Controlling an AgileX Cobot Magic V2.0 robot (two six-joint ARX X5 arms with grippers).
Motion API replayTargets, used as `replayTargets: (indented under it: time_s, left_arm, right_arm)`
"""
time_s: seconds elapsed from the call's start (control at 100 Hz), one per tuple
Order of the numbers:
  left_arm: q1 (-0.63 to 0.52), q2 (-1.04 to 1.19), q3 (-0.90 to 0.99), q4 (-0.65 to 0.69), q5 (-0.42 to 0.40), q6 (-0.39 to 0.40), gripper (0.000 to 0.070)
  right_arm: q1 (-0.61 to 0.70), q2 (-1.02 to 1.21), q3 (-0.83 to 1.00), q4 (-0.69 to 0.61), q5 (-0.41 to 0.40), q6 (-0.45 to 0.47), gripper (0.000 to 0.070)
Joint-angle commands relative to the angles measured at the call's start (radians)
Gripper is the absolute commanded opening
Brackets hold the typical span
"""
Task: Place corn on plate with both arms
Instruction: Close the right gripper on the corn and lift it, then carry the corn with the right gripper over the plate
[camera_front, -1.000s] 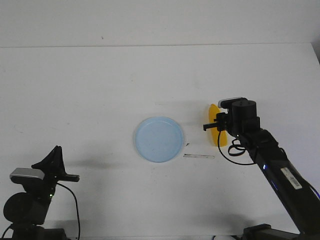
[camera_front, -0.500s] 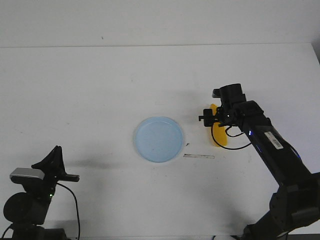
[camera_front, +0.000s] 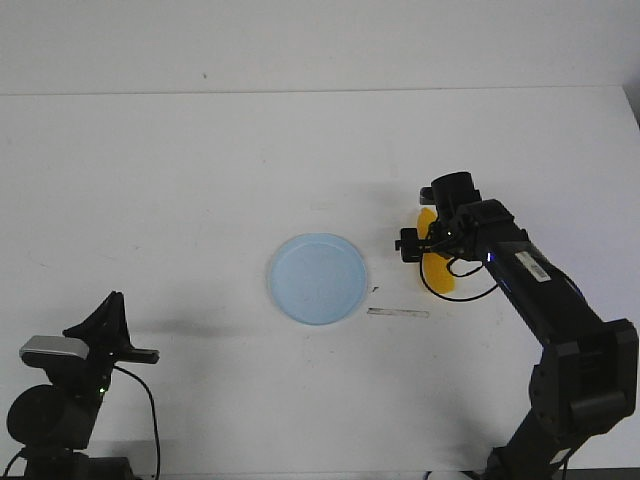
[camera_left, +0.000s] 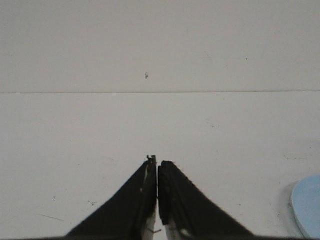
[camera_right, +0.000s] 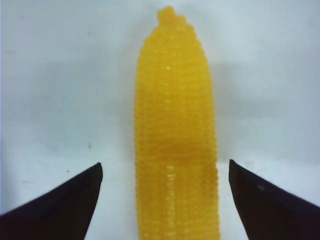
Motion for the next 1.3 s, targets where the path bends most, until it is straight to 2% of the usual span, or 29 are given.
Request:
replayTargets:
  time_s: [0.0,0.15,0.32,0.4,0.45,0.49,0.95,1.17,1.29]
  left_arm:
    - [0.003,-0.001,0.01,0.014,-0.003,0.013,0.0003]
    - [0.003,-0.001,0.01,0.014,-0.002,0.013,0.0003]
    - [0.003,-0.001,0.01,0.014,-0.003,0.013,0.0003]
    - [0.003,-0.001,0.01,0.014,-0.003,0.013,0.0003]
    - [0.003,-0.001,0.01,0.014,-0.003,0.013,0.0003]
    - [0.003,-0.001,0.01,0.014,-0.003,0.013,0.0003]
    - [0.003,-0.001,0.01,0.014,-0.003,0.013,0.0003]
    - [0.003,-0.001,0.01,0.014,-0.003,0.013,0.0003]
    - [0.003,-0.001,0.01,0.014,-0.003,0.013,0.0003]
  right_arm:
    - [0.001,0.036,0.019,-0.002,0.003,0.001,0.0566]
    - [-0.001,0.053,0.019,0.001,0.004,-0.002,0.0563]
    - [-0.006,0.06,0.019,0.002,0.004,-0.002,0.0515]
    - [-0.006,0.06,0.019,0.001,0.004,-0.002,0.041]
    - [-0.006,0.06,0.019,0.002,0.004,-0.002,0.0319]
    - [-0.006,0.06,0.019,0.002,0.004,-0.002,0.0295]
    - [0.012,0.018,0.064,-0.002,0.003,-0.004,0.0295]
    - [0.134,-0.01,0.126,0.009,-0.017,-0.061,0.0295]
    - [0.217,-0.009,0.126,0.026,-0.076,-0.115,0.0295]
